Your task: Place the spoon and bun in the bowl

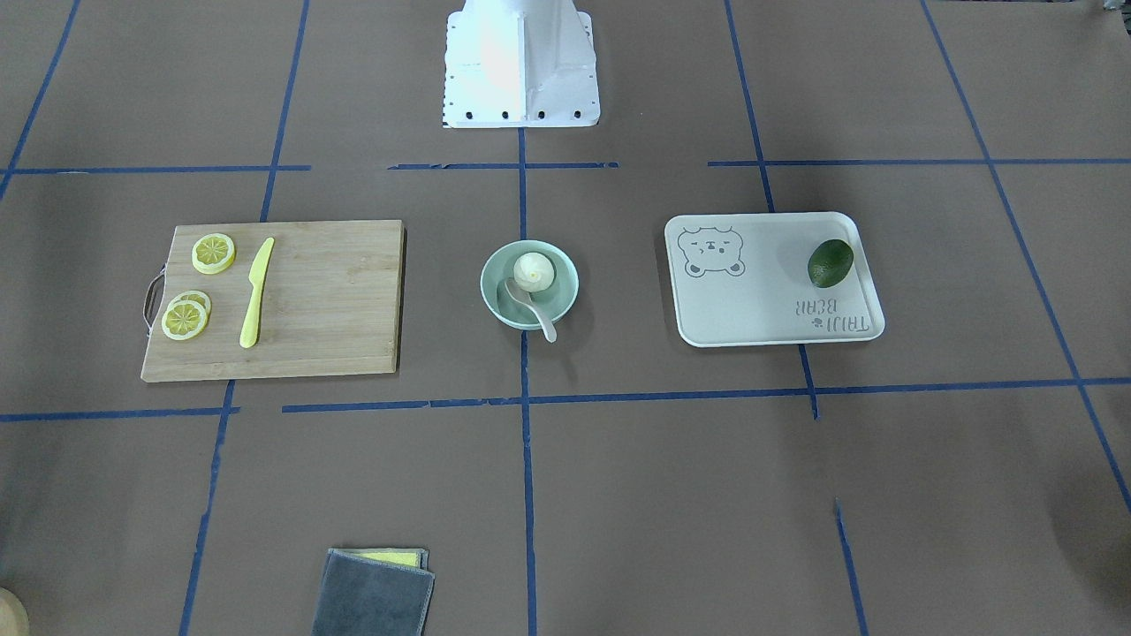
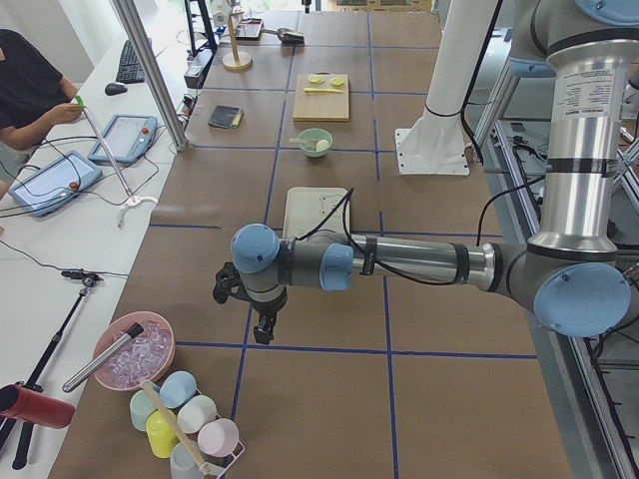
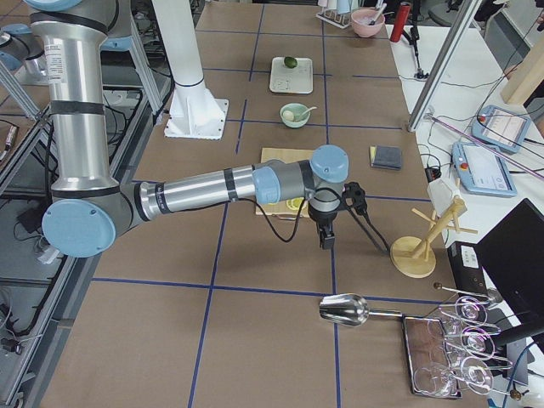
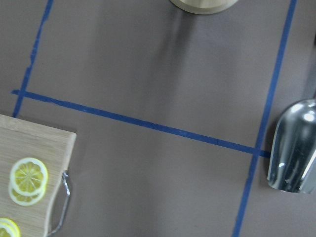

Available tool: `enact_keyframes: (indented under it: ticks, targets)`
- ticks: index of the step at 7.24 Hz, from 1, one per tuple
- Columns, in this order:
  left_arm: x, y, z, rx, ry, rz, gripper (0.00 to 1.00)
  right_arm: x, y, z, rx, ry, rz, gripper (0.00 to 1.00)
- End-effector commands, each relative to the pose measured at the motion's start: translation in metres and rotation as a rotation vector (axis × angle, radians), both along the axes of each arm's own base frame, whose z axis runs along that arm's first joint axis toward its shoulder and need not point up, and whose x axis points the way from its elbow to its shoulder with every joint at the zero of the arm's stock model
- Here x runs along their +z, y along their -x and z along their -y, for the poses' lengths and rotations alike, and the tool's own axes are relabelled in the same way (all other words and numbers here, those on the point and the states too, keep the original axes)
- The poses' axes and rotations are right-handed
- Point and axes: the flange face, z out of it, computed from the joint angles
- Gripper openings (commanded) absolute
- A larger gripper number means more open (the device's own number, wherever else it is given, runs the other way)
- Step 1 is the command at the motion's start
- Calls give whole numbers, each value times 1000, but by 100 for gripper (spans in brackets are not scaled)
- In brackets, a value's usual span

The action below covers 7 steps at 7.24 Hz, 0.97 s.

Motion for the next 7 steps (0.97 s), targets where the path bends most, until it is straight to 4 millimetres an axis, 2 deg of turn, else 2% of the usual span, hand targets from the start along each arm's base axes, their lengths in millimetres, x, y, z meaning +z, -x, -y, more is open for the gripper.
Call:
enact_keyframes:
  ticks: [1,3,4,7]
  targets:
    - [2,1,-2,-2,3,0,100,64,-49,-29,33,55,14,100]
    - [3,1,-3,-2,6,0,100,80,-52,-37,46,92,-23,100]
    - [12,2,-12,-2,24,-1,100,84,-52,-39,49,105,-19,100]
    - [19,5,-12,-9,33,65,100,84,-60,-40,70,110,-11,100]
